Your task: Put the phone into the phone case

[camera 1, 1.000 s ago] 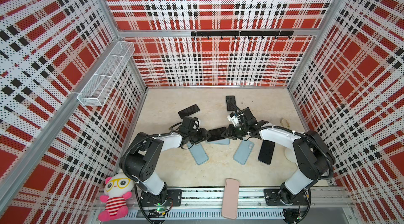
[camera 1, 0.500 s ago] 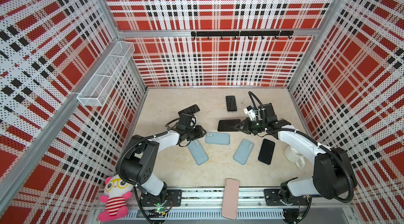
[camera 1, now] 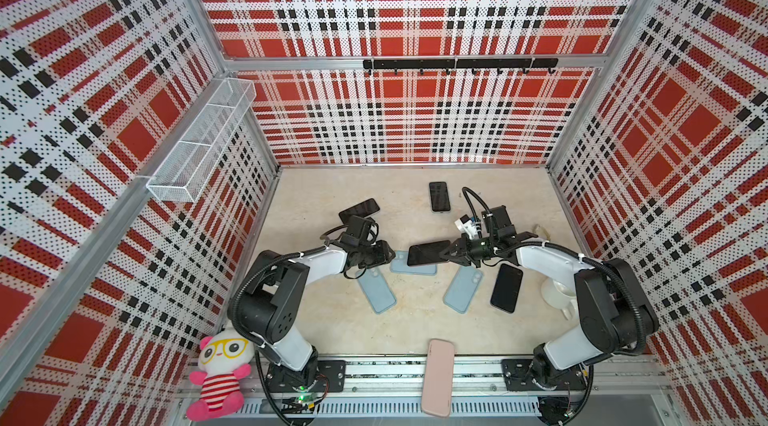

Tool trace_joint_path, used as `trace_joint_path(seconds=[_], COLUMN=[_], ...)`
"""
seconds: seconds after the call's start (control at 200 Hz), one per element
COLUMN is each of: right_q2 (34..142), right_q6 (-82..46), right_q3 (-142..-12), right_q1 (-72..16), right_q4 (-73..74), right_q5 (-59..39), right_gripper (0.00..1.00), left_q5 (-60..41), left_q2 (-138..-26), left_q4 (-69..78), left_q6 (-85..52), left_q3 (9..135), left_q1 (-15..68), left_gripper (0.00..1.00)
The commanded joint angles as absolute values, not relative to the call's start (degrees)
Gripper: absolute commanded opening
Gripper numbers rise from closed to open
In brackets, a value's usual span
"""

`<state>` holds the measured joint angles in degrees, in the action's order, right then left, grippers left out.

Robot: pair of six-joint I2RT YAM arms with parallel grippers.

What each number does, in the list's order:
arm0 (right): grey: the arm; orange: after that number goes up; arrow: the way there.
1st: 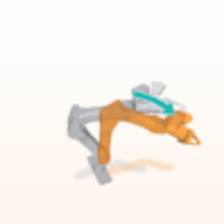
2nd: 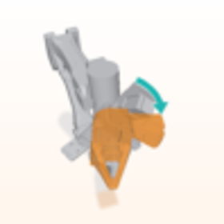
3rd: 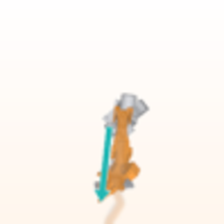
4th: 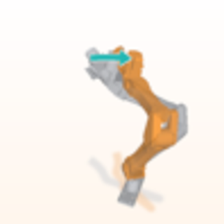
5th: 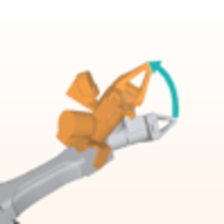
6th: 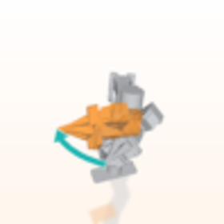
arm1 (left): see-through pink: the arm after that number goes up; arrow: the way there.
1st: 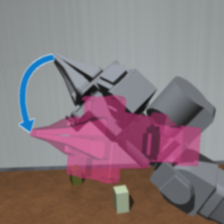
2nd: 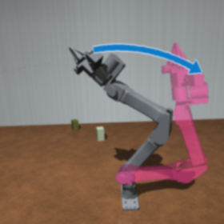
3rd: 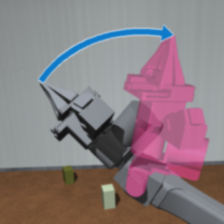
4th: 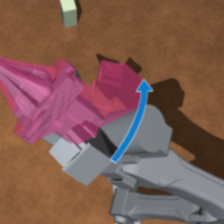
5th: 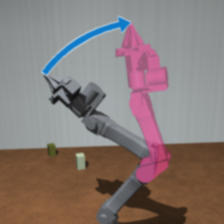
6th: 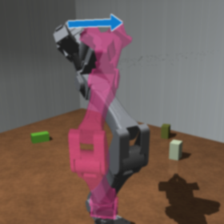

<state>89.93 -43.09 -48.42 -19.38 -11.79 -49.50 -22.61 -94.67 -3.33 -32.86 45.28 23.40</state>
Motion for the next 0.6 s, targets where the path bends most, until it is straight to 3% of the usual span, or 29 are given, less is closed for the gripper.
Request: trace_joint_path(seconds=[0.0,0.596], right_q2=[91.7,99.9], right_q6=[-42.0,-44.3], right_q3=[-48.7,-48.2], right_q1=[-19.6,-20.6], right_q4=[-8.0,-1.7], right_q5=[-52.4,-53.6], right_gripper=[0.0,0.0], left_q5=[-26.4,-27.3], left_q2=[-96.4,-99.5], left_q4=[-0.1,4.3], left_q6=[-34.0,-37.0], left_q3=[45.4,43.1], left_q1=[23.9,25.6], left_gripper=[0.45,0.42])
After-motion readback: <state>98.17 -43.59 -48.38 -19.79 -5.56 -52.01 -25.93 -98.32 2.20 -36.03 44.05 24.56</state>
